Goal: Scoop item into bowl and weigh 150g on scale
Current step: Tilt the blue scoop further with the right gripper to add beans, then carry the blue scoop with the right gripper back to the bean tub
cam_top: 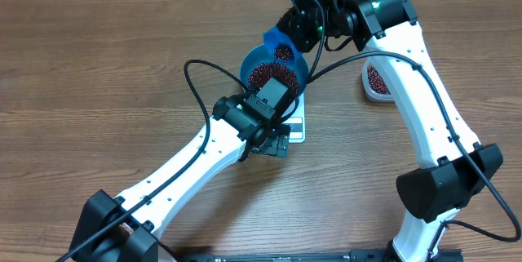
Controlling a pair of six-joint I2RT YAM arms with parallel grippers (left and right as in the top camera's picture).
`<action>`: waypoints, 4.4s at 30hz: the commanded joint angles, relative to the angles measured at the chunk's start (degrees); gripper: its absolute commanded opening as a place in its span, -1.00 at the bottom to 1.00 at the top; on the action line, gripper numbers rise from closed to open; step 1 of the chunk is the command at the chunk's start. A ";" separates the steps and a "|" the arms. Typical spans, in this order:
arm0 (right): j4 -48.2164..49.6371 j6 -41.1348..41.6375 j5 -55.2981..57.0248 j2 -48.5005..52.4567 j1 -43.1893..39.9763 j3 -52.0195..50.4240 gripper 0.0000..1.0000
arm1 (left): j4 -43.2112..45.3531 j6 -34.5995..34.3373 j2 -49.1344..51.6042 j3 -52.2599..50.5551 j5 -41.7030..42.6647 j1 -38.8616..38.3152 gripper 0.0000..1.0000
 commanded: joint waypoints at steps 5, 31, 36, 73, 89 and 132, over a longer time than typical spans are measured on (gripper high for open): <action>1.81 1.97 0.52 0.35 0.44 1.33 -0.93 | 0.07 -0.98 -0.94 0.94 -0.90 0.11 0.99; 0.98 -0.35 2.95 0.72 1.95 1.33 -0.93 | 0.04 -0.98 -0.94 0.94 -0.90 0.11 0.99; 1.14 0.98 2.67 1.16 1.77 1.33 -0.93 | 0.04 -0.98 -0.94 0.94 -0.90 0.11 0.99; -0.81 -1.11 -0.48 1.20 2.08 1.33 -0.93 | 0.04 -0.98 -0.94 0.94 -0.90 0.11 0.99; 0.07 1.14 3.10 1.75 1.77 1.33 -0.92 | 0.04 -0.98 -0.94 0.94 -0.90 0.11 0.99; 1.38 2.51 3.08 2.03 1.77 1.36 -0.93 | 0.04 -0.98 -0.94 0.94 -0.90 0.11 0.99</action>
